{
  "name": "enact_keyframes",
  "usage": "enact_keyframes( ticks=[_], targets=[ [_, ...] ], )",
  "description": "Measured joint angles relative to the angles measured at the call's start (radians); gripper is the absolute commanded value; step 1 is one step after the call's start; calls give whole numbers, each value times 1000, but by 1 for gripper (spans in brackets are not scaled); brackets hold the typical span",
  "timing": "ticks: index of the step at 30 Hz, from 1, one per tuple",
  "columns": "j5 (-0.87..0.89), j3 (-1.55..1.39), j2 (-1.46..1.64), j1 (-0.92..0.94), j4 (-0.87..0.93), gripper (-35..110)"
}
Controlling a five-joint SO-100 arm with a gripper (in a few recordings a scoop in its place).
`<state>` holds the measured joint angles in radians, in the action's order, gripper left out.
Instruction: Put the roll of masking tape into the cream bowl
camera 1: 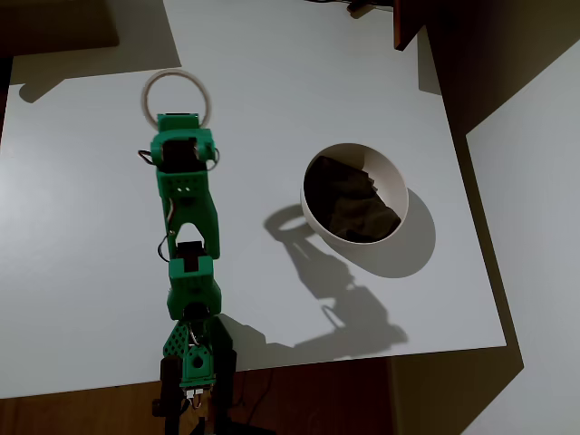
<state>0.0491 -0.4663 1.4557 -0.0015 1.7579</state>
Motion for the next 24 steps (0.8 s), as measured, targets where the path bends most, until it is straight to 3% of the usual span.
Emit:
enact_keyframes(
  ticks=[11, 24],
  targets=[
    [-46, 0, 232, 291, -17, -8],
    [-46, 0, 233, 706, -126, -8]
  ],
)
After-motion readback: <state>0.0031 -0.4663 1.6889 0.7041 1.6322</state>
